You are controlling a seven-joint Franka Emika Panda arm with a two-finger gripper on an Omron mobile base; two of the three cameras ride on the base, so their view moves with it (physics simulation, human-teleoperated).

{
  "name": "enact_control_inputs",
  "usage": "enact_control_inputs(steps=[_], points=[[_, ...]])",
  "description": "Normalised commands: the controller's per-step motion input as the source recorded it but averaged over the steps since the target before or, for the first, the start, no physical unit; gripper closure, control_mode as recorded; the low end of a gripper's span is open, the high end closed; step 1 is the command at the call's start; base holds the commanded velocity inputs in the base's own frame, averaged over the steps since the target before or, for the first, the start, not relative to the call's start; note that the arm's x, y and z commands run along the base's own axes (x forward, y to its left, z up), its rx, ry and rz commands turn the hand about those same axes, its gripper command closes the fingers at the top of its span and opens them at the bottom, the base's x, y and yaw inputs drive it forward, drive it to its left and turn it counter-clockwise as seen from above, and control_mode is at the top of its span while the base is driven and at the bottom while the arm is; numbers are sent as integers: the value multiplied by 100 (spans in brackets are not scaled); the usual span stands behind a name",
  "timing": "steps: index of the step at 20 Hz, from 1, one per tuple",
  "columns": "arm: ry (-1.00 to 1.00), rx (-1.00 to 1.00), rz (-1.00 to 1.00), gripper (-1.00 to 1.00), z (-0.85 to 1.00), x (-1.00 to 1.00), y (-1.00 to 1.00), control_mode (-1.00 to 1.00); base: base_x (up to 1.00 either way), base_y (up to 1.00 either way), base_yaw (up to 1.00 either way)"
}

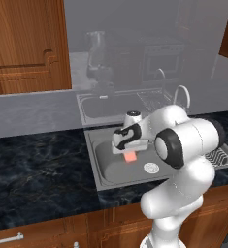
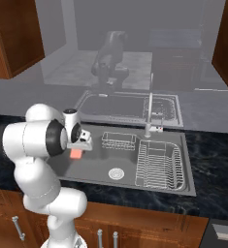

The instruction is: Pick up the sponge and bar soap from the sink, and place them back in the cabinet, and close the cabinet doors.

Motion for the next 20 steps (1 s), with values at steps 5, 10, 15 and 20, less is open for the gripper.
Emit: enact_control_inputs(steps=[5, 10, 15, 20], points=[[-9, 2, 0, 100, 61, -21, -6, -100, 0, 0, 0], [-6, 1, 0, 100, 48, -29, -17, -100, 0, 0, 0], [-1, 0, 0, 100, 42, -29, -21, -100, 0, 0, 0], [0, 0, 0, 100, 52, -35, -8, -100, 0, 0, 0]])
